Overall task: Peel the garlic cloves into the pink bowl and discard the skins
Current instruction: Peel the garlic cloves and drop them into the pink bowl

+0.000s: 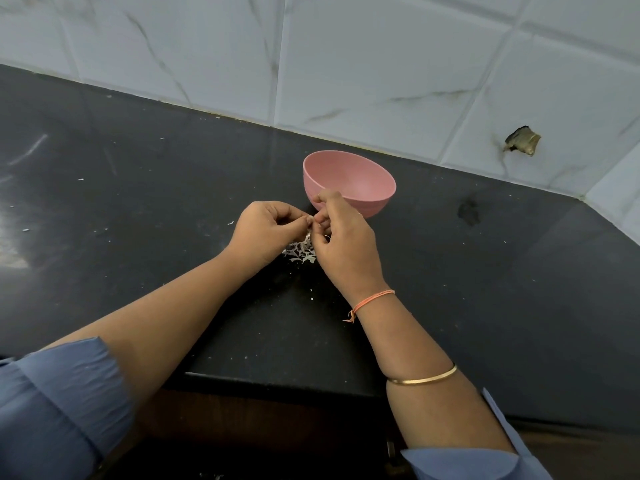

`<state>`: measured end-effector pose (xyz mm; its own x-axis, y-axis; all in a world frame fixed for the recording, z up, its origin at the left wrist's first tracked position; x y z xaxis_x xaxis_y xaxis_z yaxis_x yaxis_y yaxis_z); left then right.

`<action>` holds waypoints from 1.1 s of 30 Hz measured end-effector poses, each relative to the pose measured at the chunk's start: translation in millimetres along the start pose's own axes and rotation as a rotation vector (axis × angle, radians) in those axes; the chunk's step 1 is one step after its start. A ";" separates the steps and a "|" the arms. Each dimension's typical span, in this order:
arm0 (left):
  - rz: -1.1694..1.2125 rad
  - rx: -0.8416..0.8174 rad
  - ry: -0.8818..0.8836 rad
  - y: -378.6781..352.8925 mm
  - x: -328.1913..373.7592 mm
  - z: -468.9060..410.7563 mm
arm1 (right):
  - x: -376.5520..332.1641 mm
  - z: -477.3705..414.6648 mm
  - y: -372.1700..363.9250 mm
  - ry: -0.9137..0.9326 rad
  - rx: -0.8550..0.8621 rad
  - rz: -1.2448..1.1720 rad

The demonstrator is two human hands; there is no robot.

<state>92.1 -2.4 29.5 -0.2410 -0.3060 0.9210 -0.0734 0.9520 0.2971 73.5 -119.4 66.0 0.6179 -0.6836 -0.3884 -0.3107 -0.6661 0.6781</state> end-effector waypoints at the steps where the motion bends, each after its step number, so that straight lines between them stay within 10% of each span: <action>1: -0.007 -0.003 -0.003 -0.1 -0.1 -0.1 | 0.2 0.0 -0.5 0.000 -0.006 0.001; 33: -0.164 -0.016 -0.034 -3.7 1.8 -0.3 | 25.5 1.1 1.1 -0.197 0.034 -0.291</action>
<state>92.2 -6.6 30.1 -0.2601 -0.4568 0.8507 -0.0987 0.8890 0.4472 88.2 -137.9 56.2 0.5343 -0.5061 -0.6771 -0.1685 -0.8487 0.5014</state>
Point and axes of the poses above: each hand's wrist, its own z-axis away from the middle knuckle, its own y-axis out of the back of the hand, x = y × z, the point moved 9 cm from there along -z, towards the middle knuckle, and after that the axes turned 4 degrees about -x, right-handed, at the moved point
